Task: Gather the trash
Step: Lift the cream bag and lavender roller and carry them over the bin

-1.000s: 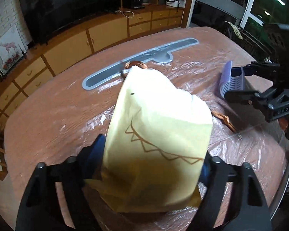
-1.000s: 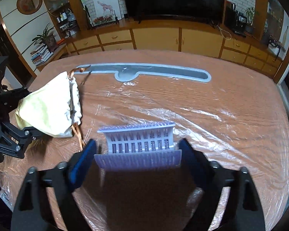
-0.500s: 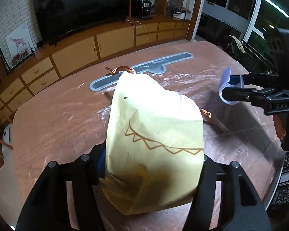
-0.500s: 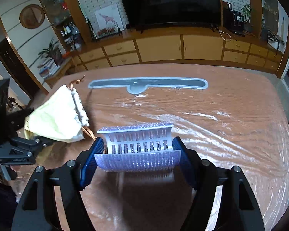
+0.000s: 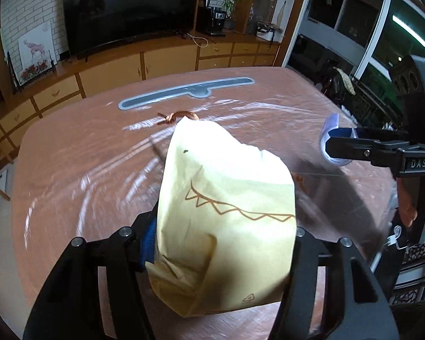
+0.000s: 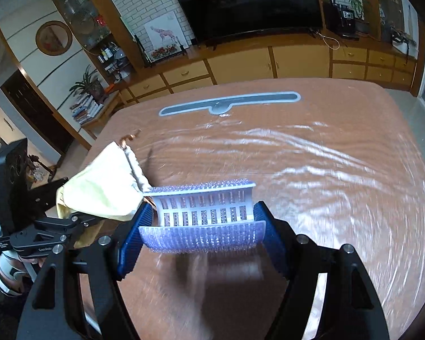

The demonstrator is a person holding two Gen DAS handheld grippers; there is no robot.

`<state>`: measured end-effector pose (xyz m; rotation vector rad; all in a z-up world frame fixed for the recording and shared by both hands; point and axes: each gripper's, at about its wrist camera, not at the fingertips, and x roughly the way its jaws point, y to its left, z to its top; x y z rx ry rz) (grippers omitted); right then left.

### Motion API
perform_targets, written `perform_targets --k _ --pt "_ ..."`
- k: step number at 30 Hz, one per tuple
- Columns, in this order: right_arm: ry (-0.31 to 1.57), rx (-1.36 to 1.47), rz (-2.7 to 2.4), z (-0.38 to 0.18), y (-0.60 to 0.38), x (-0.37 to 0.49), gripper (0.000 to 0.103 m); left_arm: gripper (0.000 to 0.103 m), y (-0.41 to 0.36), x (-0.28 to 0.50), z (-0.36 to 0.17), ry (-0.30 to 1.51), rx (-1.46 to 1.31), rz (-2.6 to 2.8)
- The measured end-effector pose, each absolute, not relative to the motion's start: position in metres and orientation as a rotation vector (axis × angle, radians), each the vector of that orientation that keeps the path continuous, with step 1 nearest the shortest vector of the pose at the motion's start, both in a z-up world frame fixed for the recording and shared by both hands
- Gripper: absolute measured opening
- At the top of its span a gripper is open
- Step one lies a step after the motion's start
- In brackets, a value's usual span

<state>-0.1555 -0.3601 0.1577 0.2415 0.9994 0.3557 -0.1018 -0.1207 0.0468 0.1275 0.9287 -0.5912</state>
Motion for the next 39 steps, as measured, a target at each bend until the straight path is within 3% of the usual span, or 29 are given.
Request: perform_targets --k 39 --pt "1.075 0.336 0.470 0.176 -0.365 -0.339 0.072 0.060 -0.129 -0.283 0.061 0.950 0.181 -0.839"
